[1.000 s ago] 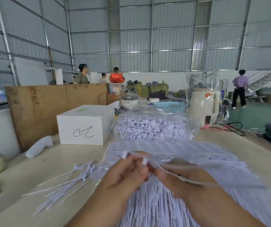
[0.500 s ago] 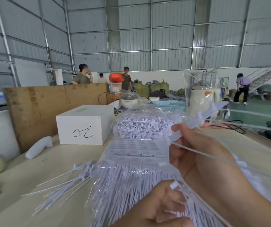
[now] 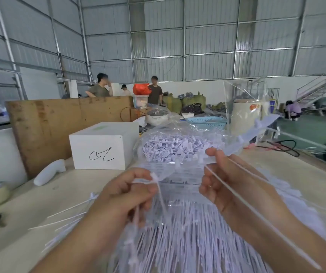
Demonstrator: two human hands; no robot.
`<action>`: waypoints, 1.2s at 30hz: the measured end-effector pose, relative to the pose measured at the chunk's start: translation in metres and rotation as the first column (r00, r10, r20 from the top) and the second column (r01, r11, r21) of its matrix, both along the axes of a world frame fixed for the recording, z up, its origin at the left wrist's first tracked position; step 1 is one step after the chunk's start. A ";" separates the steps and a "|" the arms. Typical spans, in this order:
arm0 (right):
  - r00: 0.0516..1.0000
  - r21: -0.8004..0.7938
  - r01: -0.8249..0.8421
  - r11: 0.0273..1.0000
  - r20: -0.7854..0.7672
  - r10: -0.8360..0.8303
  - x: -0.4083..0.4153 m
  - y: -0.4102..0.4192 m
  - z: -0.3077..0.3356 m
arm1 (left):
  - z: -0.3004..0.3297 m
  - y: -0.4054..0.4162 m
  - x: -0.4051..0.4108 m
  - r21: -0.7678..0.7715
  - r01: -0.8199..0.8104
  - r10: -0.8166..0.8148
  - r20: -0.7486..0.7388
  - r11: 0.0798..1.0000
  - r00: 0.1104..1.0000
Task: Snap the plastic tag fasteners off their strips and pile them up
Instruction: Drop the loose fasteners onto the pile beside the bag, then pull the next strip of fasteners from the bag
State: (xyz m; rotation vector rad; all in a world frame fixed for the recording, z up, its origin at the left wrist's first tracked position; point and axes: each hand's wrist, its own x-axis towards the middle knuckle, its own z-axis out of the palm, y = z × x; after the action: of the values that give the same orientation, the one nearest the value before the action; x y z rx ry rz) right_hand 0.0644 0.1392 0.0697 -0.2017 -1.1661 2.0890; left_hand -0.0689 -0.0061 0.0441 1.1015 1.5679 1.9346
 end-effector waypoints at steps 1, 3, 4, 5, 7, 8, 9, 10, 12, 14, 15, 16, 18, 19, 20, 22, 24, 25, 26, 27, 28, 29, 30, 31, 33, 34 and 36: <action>0.998 0.004 0.000 1.000 0.065 0.000 0.000 -0.001 -0.003 | 0.002 -0.003 -0.009 -0.035 -0.054 0.051 -0.082 0.998 0.995; 0.970 -0.006 -0.058 0.998 0.235 0.058 0.004 -0.003 -0.009 | 0.005 -0.007 -0.019 -0.103 -0.149 0.122 -0.231 0.983 0.965; 0.937 -0.020 -0.138 0.990 0.322 0.137 0.007 -0.004 -0.010 | 0.004 -0.007 -0.020 -0.121 -0.162 0.124 -0.273 0.979 0.954; 0.891 -0.040 -0.246 0.968 0.383 0.243 0.012 -0.006 -0.010 | 0.001 -0.005 -0.021 -0.138 -0.198 0.145 -0.322 0.970 0.936; 0.800 -0.074 -0.444 0.893 0.415 0.432 0.023 -0.012 -0.006 | -0.005 -0.003 -0.022 -0.153 -0.287 0.199 -0.428 0.946 0.882; 0.778 -0.058 -0.494 0.868 0.416 0.471 0.028 -0.015 -0.003 | -0.009 -0.001 -0.022 -0.154 -0.310 0.208 -0.463 0.938 0.861; 0.766 -0.006 -0.513 0.858 0.448 0.461 0.034 -0.017 0.001 | -0.012 0.000 -0.020 -0.151 -0.309 0.202 -0.488 0.939 0.849; 0.752 0.092 -0.505 0.858 0.536 0.385 0.038 -0.020 0.006 | -0.015 0.001 -0.017 -0.151 -0.300 0.182 -0.522 0.942 0.833; 0.687 0.386 -0.451 0.805 0.725 0.038 0.049 -0.028 0.013 | -0.021 0.003 -0.011 -0.151 -0.305 0.156 -0.605 0.940 0.781; 0.674 0.620 -0.362 0.696 0.690 -0.263 0.061 -0.031 0.017 | -0.026 0.005 -0.006 -0.152 -0.334 0.149 -0.674 0.930 0.723; 0.706 0.679 -0.278 0.679 0.624 -0.335 0.066 -0.032 0.019 | -0.027 0.006 -0.004 -0.164 -0.345 0.139 -0.696 0.924 0.704; 0.746 0.713 -0.170 0.680 0.544 -0.383 0.070 -0.031 0.020 | -0.029 0.007 -0.003 -0.173 -0.353 0.129 -0.714 0.920 0.688; 0.814 0.736 0.087 0.671 0.336 -0.474 0.077 -0.027 0.020 | -0.033 0.010 0.000 -0.184 -0.341 0.102 -0.734 0.922 0.671; 0.835 0.728 0.153 0.668 0.265 -0.481 0.080 -0.025 0.019 | -0.034 0.013 0.002 -0.176 -0.332 0.097 -0.741 0.926 0.664; 0.855 0.733 0.167 0.659 0.225 -0.467 0.080 -0.025 0.016 | -0.035 0.015 0.005 -0.167 -0.317 0.090 -0.747 0.934 0.658; 0.848 0.854 0.104 0.510 0.191 -0.494 0.075 -0.026 0.005 | -0.037 0.021 0.012 -0.152 -0.246 0.055 -0.740 0.957 0.670; 0.782 0.984 -0.031 0.175 0.133 -0.609 0.061 -0.025 -0.015 | -0.039 0.026 0.017 -0.126 -0.184 0.022 -0.765 0.975 0.643; 0.750 0.987 -0.161 -0.001 0.122 -0.650 0.053 -0.024 -0.027 | -0.039 0.027 0.018 -0.111 -0.174 0.019 -0.790 0.978 0.612; 0.735 0.956 -0.274 -0.107 0.136 -0.664 0.045 -0.020 -0.039 | -0.039 0.028 0.019 -0.103 -0.175 0.021 -0.808 0.979 0.589; 0.723 0.924 -0.358 -0.136 0.182 -0.667 0.039 -0.016 -0.048 | -0.039 0.028 0.019 -0.103 -0.179 0.021 -0.814 0.979 0.580; 0.708 0.898 -0.415 -0.145 0.218 -0.671 0.034 -0.012 -0.056 | -0.040 0.028 0.018 -0.106 -0.184 0.019 -0.822 0.977 0.570; 0.702 0.884 -0.443 -0.148 0.239 -0.670 0.031 -0.008 -0.061 | -0.041 0.028 0.017 -0.110 -0.186 0.014 -0.828 0.976 0.561; 0.704 0.882 -0.444 -0.159 0.234 -0.670 0.031 -0.003 -0.065 | -0.042 0.027 0.015 -0.117 -0.191 0.008 -0.833 0.975 0.553; 0.708 0.889 -0.429 -0.160 0.221 -0.670 0.032 0.002 -0.067 | -0.045 0.027 0.013 -0.119 -0.204 0.014 -0.832 0.972 0.554; 0.694 0.908 -0.410 -0.092 0.244 -0.677 0.037 0.014 -0.067 | -0.048 0.026 0.006 -0.113 -0.264 0.063 -0.814 0.958 0.577; 0.682 0.908 -0.414 -0.056 0.269 -0.680 0.041 0.020 -0.066 | -0.049 0.025 0.003 -0.112 -0.304 0.091 -0.809 0.946 0.581; 0.643 0.900 -0.436 -0.004 0.308 -0.701 0.047 0.030 -0.065 | -0.050 0.025 -0.005 -0.103 -0.412 0.137 -0.848 0.905 0.512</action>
State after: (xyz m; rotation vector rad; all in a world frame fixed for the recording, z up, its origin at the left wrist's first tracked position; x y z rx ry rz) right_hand 0.1111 0.1695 0.0048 -0.4941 -2.7416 0.2207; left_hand -0.0737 0.0184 -0.0062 1.8745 2.5735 1.2461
